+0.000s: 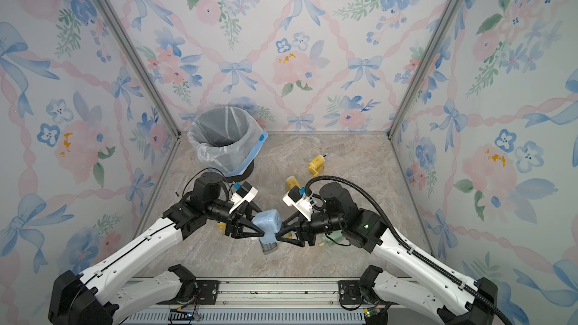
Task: Take out the pencil sharpener tray and clean the shavings
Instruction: Open the container of the pencil sharpener.
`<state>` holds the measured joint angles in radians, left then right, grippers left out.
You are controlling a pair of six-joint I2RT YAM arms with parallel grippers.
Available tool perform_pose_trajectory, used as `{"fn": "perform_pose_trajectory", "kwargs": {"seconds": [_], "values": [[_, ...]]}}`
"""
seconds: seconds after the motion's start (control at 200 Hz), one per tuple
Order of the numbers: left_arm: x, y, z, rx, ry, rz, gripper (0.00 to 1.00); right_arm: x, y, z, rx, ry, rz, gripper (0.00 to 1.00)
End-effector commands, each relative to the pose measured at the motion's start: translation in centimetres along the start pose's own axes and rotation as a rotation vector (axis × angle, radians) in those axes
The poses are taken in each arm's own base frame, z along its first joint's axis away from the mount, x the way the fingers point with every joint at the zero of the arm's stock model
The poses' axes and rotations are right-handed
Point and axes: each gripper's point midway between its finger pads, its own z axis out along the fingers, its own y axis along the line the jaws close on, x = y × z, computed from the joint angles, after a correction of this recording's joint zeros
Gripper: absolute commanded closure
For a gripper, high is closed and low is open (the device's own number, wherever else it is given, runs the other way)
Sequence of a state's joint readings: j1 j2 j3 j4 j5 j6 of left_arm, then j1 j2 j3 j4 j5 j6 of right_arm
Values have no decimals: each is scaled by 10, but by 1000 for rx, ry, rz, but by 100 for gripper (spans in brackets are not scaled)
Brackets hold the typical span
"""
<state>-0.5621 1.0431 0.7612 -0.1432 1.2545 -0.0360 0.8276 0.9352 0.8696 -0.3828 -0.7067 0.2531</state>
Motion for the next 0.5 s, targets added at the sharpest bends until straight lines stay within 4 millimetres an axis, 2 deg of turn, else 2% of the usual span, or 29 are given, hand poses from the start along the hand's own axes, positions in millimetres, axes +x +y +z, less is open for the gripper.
{"fn": "perform_pose_trajectory", "kwargs": {"seconds": [0.0, 0.245, 0.4, 0.495], "values": [[-7, -14, -1, 45, -14, 71, 100, -20, 14, -11, -15, -59, -46, 54], [-7, -13, -1, 46, -14, 72, 100, -24, 6, -28, 24, -113, -30, 55], [-7, -12, -1, 42, -13, 68, 100, -24, 7, -30, 22, -114, -28, 54], [-7, -12, -1, 41, -13, 68, 100, -22, 7, -26, 12, -97, -21, 46]]}}
